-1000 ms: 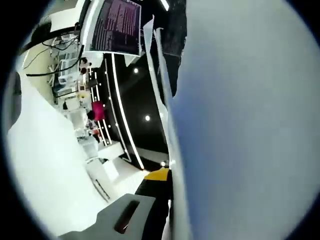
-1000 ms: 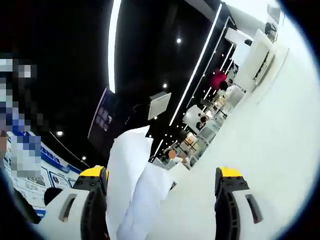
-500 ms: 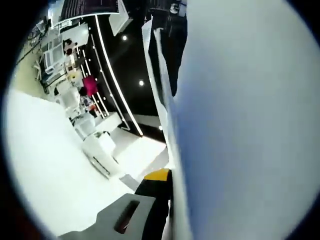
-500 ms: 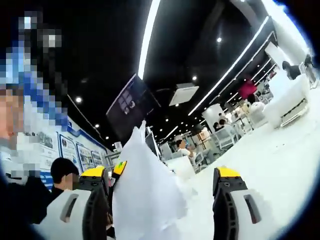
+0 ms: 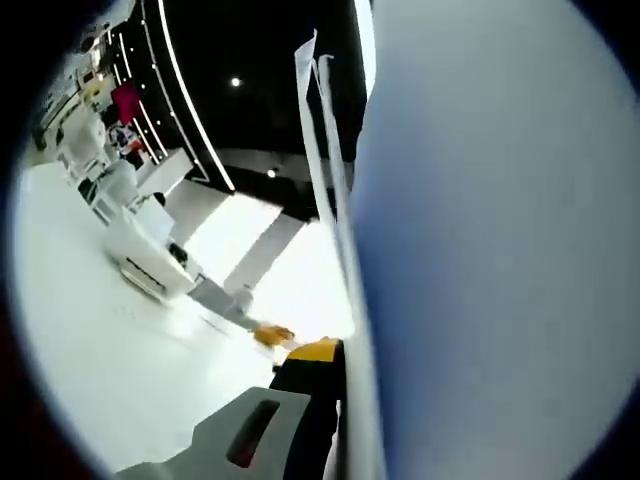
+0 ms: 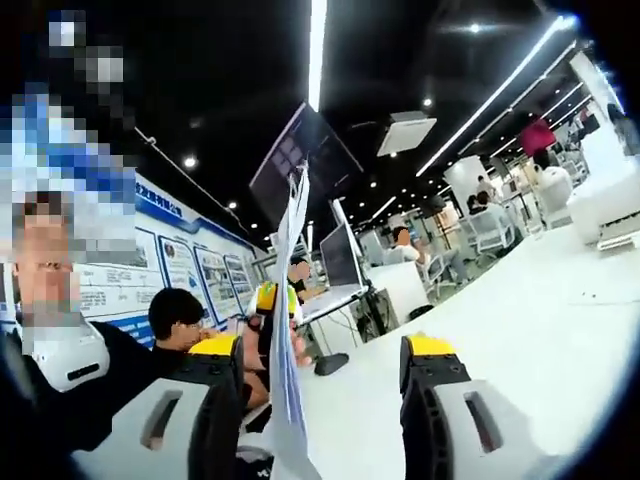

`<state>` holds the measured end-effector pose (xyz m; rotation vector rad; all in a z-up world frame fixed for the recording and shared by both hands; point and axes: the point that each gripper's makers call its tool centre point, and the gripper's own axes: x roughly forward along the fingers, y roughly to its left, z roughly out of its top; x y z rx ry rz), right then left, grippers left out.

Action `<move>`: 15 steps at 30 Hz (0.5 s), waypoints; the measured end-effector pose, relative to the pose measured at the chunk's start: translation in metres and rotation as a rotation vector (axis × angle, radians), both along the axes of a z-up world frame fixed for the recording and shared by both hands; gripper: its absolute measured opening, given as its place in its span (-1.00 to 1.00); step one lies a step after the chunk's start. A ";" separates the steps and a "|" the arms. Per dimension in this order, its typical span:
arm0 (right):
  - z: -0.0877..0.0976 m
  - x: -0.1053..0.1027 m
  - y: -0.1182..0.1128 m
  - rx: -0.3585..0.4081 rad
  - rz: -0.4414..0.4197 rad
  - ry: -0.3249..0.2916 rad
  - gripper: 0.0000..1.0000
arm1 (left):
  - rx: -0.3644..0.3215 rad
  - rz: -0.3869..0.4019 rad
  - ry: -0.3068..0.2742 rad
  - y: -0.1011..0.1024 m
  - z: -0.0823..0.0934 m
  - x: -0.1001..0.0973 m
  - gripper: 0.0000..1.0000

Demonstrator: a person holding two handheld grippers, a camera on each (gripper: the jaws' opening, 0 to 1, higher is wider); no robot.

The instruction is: Organize the stack of printing papers by aligning and flattening the scattered papers on the table

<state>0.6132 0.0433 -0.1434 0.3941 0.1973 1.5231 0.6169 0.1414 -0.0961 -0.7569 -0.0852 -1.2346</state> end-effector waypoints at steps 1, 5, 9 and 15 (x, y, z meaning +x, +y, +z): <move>-0.002 -0.004 0.000 -0.011 0.023 0.002 0.06 | 0.027 -0.022 -0.008 -0.006 0.000 0.000 -0.88; -0.012 -0.008 0.001 -0.076 0.067 0.009 -0.05 | 0.080 -0.071 -0.015 -0.024 0.001 0.004 -0.88; -0.018 -0.015 0.008 -0.121 0.102 -0.012 -0.13 | 0.114 -0.136 0.006 -0.044 -0.001 0.006 -0.88; -0.038 -0.001 0.002 -0.233 0.103 -0.112 -0.84 | 0.219 -0.093 -0.071 -0.064 -0.009 0.014 -0.86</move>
